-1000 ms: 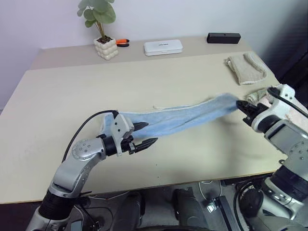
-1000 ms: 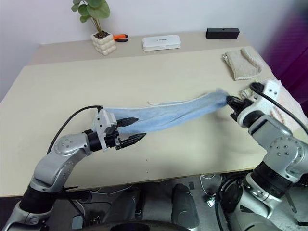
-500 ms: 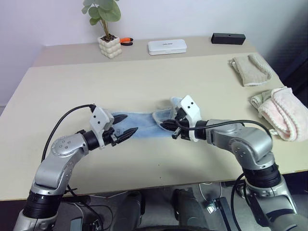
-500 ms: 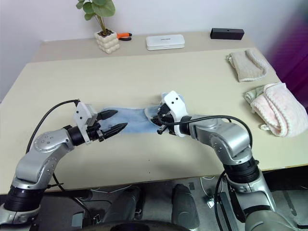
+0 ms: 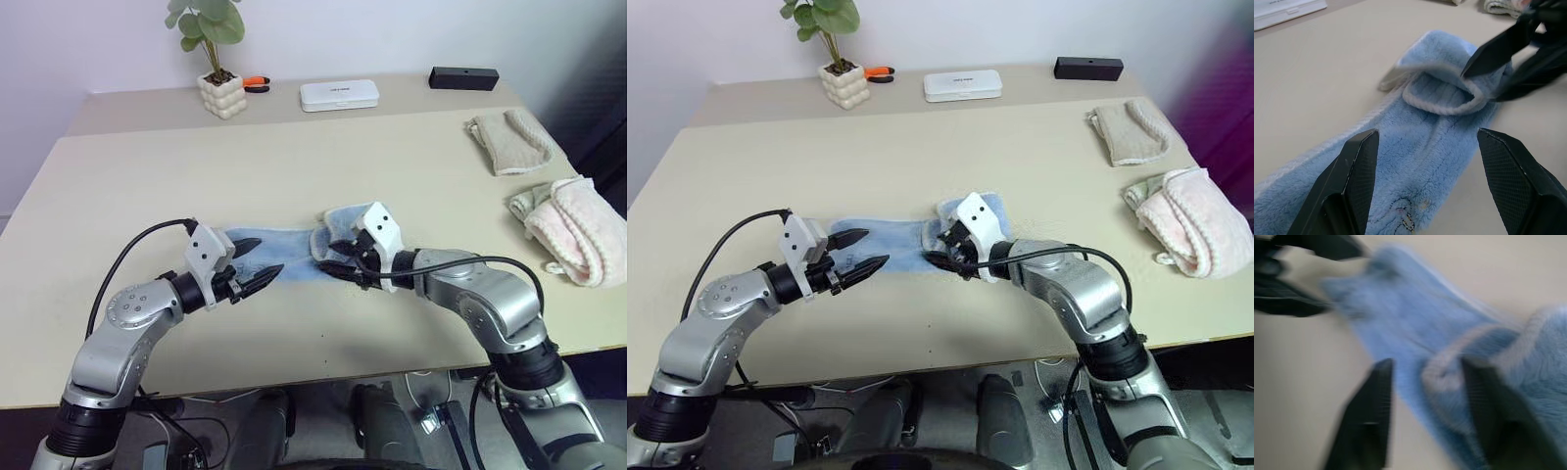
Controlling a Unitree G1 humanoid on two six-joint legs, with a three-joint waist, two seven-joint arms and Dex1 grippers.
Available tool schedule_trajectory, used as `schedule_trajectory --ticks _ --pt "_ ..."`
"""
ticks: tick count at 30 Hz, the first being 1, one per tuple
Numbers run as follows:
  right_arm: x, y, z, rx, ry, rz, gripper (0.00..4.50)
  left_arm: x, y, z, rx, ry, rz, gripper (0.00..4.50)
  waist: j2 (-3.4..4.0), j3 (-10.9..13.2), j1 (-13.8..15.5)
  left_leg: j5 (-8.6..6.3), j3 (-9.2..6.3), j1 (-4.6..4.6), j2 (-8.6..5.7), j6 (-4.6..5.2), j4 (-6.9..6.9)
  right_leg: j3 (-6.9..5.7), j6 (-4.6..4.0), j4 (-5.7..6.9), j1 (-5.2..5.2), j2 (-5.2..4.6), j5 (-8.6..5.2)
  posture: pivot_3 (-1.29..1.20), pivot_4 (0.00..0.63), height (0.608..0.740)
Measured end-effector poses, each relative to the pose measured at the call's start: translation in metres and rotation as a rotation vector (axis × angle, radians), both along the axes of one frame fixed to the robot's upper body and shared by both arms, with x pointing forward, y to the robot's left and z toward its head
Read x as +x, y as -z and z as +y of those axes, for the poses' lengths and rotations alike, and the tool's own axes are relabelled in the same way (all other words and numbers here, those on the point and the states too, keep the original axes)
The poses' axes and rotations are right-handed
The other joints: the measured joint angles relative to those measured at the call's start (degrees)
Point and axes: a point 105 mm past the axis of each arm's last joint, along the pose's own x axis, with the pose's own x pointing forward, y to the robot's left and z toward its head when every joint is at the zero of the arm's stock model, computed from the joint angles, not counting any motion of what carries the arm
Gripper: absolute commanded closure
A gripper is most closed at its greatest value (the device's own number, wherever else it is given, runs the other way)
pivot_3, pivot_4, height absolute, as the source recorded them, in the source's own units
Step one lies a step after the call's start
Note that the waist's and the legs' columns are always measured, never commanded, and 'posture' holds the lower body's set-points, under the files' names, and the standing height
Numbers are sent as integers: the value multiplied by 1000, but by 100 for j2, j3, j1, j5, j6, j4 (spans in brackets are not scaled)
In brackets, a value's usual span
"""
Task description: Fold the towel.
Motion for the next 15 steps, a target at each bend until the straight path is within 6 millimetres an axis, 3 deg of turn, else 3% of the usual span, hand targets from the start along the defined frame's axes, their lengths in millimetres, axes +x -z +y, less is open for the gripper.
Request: schedule_trajectory --ticks 3,4,6,9,12,15 --pt "7 -27 -21 72 56 -75 1226 2 3 3 0 -10 14 1248 -1 0 0 0 1 1 0 0 1 0 0 0 2 0 0 0 150 740" --pt "12 -31 -28 87 95 -91 1912 2 4 4 -1 -15 18 1248 -1 0 -2 0 1 1 0 0 0 0 0 -1 2 0 0 0 150 740" --pt "26 -32 -41 92 180 -105 2762 3 5 5 -1 -20 22 1248 -1 0 -7 0 3 2 -1 0 0 0 0 0 1 2 0 0 150 740" --pt "46 -15 -54 13 265 -127 4398 4 5 5 -3 -22 20 1248 -1 0 -17 0 6 3 -3 0 -3 0 -1 0 -1 2 0 0 150 740" --pt "56 7 -46 -32 262 -131 4484 4 5 5 -8 -29 18 1248 0 0 -31 0 7 3 -2 0 -4 0 -1 1 -3 2 0 0 150 740" --pt "57 38 -21 -49 193 -92 4484 4 7 5 -13 -38 24 1248 0 0 -36 0 7 3 -2 -1 -4 1 -1 2 -3 3 1 0 150 740"
